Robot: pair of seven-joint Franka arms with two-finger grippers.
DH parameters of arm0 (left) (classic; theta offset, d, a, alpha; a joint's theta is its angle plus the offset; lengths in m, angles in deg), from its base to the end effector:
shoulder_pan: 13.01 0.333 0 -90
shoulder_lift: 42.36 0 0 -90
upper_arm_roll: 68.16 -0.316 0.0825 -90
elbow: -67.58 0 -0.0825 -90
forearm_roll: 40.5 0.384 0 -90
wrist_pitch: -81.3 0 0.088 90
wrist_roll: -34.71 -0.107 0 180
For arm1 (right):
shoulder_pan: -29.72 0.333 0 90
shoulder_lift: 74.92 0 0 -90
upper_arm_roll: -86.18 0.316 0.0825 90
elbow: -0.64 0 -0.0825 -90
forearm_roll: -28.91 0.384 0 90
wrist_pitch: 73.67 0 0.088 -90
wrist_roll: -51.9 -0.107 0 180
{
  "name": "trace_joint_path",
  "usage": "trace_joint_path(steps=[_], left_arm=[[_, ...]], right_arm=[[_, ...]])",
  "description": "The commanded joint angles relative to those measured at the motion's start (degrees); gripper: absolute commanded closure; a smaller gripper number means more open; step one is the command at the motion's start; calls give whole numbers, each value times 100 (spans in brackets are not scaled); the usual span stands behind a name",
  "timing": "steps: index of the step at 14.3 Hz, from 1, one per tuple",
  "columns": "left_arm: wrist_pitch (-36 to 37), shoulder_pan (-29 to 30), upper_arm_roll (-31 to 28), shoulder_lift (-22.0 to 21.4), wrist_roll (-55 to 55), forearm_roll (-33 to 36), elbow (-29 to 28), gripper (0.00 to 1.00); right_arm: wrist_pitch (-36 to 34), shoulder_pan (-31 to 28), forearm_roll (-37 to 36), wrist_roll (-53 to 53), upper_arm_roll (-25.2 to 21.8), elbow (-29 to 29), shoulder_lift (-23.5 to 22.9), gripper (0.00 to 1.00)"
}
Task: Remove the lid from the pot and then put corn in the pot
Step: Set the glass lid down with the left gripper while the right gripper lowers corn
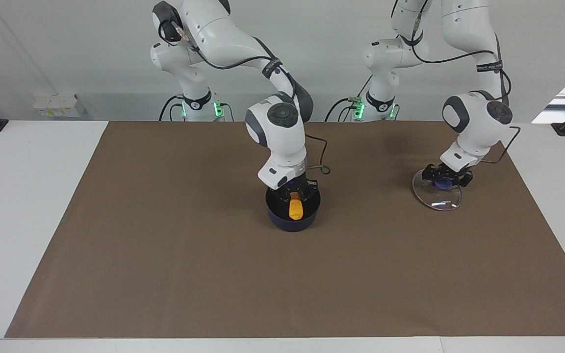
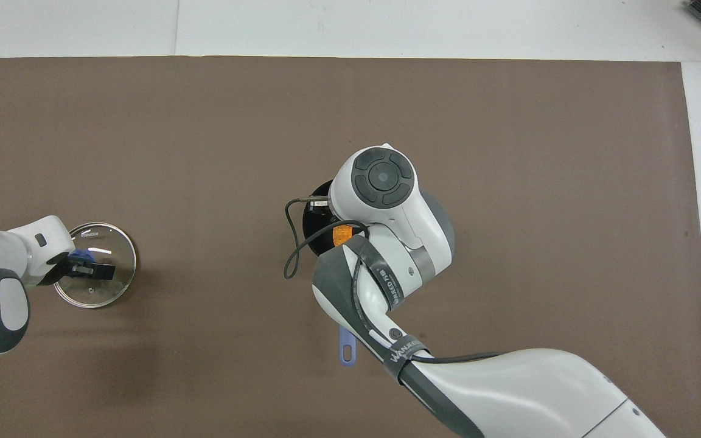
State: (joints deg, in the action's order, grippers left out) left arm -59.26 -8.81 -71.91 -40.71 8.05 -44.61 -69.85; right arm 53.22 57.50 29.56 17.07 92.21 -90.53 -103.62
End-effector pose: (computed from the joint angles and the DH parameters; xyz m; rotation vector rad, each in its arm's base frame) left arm 0.4914 0.0687 0.3057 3.0777 -0.4208 0.0590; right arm 0.5858 0.3805 0.3570 -3.0198 0.0605 -0.1058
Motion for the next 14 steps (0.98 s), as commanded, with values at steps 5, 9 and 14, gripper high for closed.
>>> trace_joint_path(steps=[5, 9, 14], left_arm=[[781, -41, 59, 2, 572, -63, 776, 0], [1373, -393, 67, 116, 1285, 7, 1490, 0], [2407, -683, 76, 108, 1681, 7, 2350, 0]], right_arm=[[55, 52, 32, -94, 4, -295, 119, 51], [37, 8, -64, -103, -5, -278, 110, 0], [63, -350, -372, -59, -58, -58, 311, 0]])
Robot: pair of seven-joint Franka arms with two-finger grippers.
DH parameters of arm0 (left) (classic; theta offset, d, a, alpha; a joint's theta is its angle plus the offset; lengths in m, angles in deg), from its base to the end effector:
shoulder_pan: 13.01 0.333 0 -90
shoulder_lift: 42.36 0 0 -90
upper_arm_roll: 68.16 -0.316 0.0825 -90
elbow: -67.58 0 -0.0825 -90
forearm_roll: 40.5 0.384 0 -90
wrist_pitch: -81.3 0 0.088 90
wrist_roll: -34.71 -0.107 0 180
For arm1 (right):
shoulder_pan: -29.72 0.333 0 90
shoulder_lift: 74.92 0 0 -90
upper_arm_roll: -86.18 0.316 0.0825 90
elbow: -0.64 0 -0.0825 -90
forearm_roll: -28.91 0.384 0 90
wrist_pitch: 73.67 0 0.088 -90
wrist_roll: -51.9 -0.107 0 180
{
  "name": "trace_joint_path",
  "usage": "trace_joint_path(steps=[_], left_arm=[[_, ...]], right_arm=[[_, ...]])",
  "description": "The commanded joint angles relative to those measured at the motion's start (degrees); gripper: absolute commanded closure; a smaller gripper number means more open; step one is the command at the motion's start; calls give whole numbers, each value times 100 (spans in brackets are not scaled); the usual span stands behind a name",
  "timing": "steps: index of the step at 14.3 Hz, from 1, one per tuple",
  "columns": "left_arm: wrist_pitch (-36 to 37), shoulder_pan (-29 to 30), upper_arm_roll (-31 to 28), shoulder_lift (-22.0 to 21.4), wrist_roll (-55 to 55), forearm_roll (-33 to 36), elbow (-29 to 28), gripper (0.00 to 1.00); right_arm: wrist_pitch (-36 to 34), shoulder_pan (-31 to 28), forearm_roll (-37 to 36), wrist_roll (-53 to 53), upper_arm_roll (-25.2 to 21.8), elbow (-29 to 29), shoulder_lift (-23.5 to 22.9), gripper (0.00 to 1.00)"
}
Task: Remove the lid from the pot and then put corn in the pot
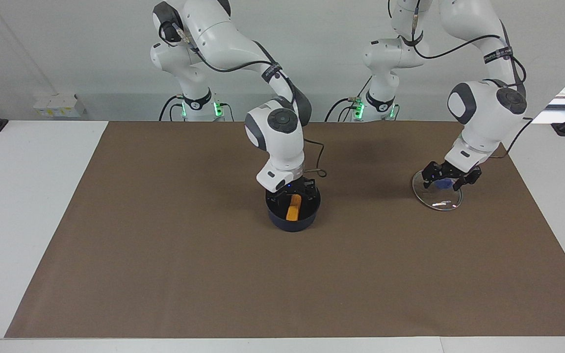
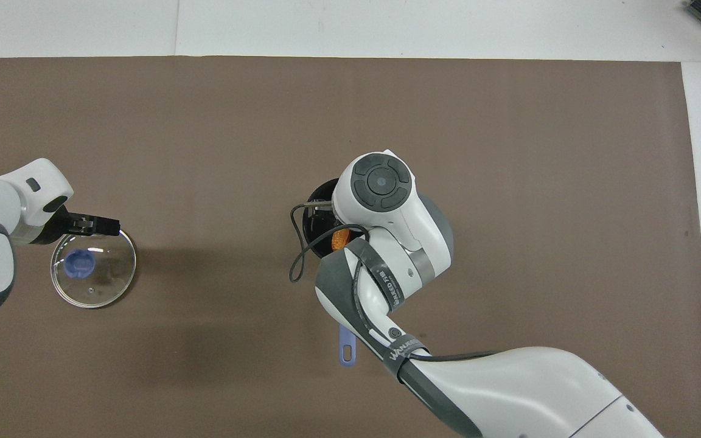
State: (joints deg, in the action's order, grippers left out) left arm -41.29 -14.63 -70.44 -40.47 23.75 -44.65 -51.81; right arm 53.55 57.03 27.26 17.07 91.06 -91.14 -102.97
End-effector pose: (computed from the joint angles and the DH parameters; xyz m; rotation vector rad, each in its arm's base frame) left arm 0.5544 0.0032 0.4124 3.0760 -0.2180 0.0445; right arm 0.5942 0.3635 0.3599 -3.0521 0.0652 -0.1539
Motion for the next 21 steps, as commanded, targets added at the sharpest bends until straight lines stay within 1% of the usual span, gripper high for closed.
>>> trace_joint_path(steps=[1, 3, 5, 7, 9, 13, 15, 18, 19, 21], left_arm=[[935, -102, -71, 93, 112, 10, 809, 0], [1542, -111, -71, 84, 347, 10, 1266, 0], [2009, -111, -53, 23, 691, 45, 1654, 0], [2588, -111, -36, 14, 675, 115, 2110, 0], [3072, -111, -18, 5, 648, 204, 2462, 0], [3793, -111, -9, -21, 648, 204, 3087, 0], [4066, -111, -9, -12, 648, 195, 3315, 0], [4374, -111, -1, -12, 648, 204, 3517, 0], [4393, -111, 8, -21, 648, 221, 3562, 0], [4358, -120, 0, -187, 639, 160, 3458, 0]], right_arm=[[13, -453, -152, -7, 66, -6, 405, 0], [-170, -813, -178, 151, 75, -50, 773, 0], [-652, -1173, -169, 607, 66, -50, 1108, 0], [-1083, -1526, -169, 942, 75, -50, 1381, 0], [-1400, -1781, -169, 1057, 75, -42, 1670, 0], [-2086, -2194, -46, 1374, 66, 2, 2303, 0], [-2446, -2274, -29, 1383, 57, 11, 2550, 0], [-3000, -2397, 59, 1435, 48, 90, 2752, 0], [-3149, -2502, 155, 1549, 22, 160, 2849, 0], [-3561, -2678, 244, 1873, -100, 318, 2963, 0]])
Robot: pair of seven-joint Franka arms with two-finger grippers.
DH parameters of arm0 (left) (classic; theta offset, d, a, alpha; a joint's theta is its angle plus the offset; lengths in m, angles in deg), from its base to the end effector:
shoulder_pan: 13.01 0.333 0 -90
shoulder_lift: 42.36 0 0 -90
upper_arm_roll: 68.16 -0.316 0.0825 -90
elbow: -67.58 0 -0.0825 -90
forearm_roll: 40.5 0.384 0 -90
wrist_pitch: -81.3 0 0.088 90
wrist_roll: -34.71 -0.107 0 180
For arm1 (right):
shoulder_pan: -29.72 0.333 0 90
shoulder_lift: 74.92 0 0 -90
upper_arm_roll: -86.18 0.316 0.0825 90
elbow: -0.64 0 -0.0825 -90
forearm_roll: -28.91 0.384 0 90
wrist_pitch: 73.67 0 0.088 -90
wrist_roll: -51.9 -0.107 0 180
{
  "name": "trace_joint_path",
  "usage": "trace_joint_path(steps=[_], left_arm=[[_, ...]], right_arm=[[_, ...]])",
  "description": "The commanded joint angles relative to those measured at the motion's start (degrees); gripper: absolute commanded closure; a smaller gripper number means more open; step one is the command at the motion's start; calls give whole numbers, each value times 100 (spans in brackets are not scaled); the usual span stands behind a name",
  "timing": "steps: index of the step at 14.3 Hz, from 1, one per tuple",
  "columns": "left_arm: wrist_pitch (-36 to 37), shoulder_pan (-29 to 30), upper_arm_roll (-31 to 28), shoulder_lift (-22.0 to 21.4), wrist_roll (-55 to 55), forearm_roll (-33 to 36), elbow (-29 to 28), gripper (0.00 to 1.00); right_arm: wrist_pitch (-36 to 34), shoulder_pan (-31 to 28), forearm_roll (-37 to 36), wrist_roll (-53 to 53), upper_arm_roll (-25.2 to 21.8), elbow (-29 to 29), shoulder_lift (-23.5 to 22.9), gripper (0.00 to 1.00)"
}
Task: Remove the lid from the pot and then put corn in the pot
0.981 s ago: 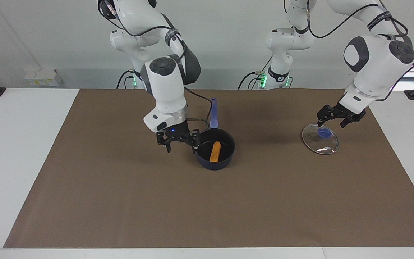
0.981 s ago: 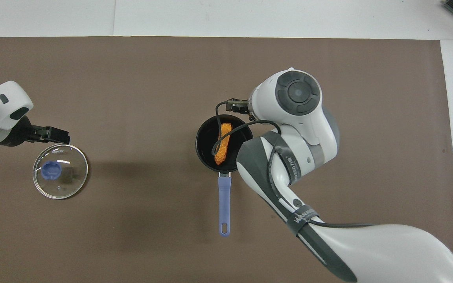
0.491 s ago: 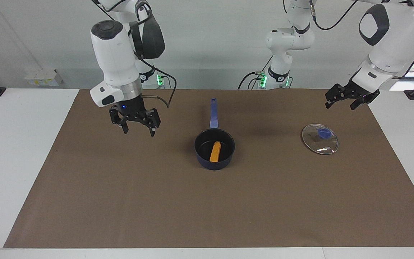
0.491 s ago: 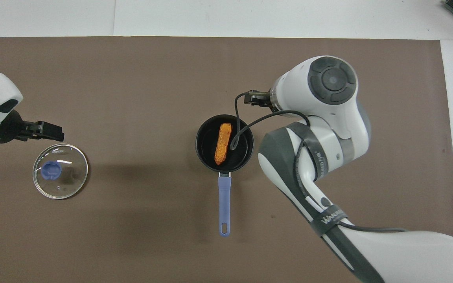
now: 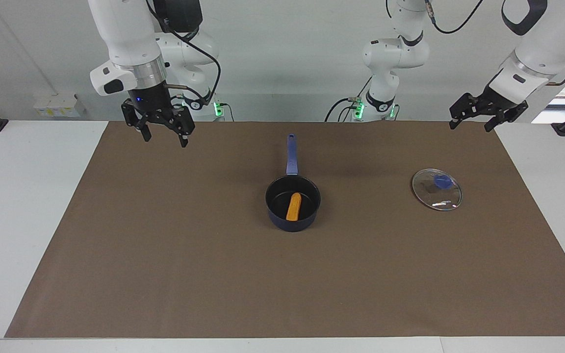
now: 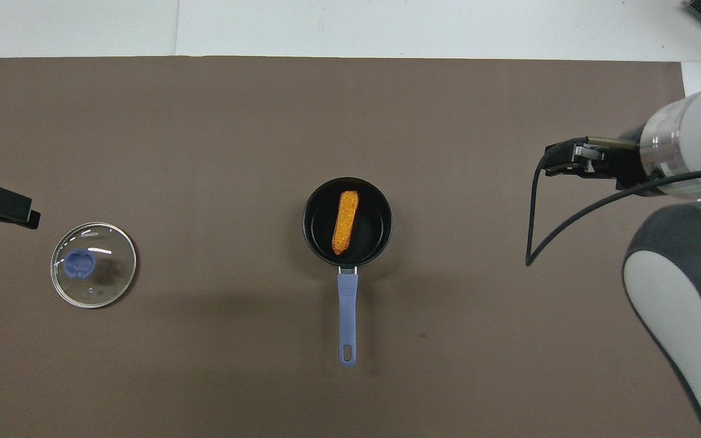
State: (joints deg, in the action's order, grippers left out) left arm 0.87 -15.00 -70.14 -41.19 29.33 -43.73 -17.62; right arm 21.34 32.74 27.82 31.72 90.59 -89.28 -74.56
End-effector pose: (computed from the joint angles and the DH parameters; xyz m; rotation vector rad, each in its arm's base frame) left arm 0.5434 -0.0071 0.6386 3.0737 -0.1546 -0.1555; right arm 0.5571 0.0709 0.6368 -3.1149 0.3468 -0.1521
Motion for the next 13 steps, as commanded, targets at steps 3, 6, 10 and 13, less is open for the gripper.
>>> trace_joint_path(steps=[3, 6, 10, 13], left_arm=[[203, -117, -31, -161, 64, 129, -33, 0], [230, -196, -39, -143, 38, 252, -6, 0], [239, -223, -31, -178, 38, 235, -41, 0], [256, -223, -30, -187, 38, 243, -41, 0]], right_arm=[[-782, -338, 293, 743, -413, 186, 193, 0], [-827, -329, 504, 1769, -879, 124, 307, 0], [-853, -356, 373, 1991, -906, -262, 509, 0], [-836, -320, 223, 2001, -845, -271, 518, 0]])
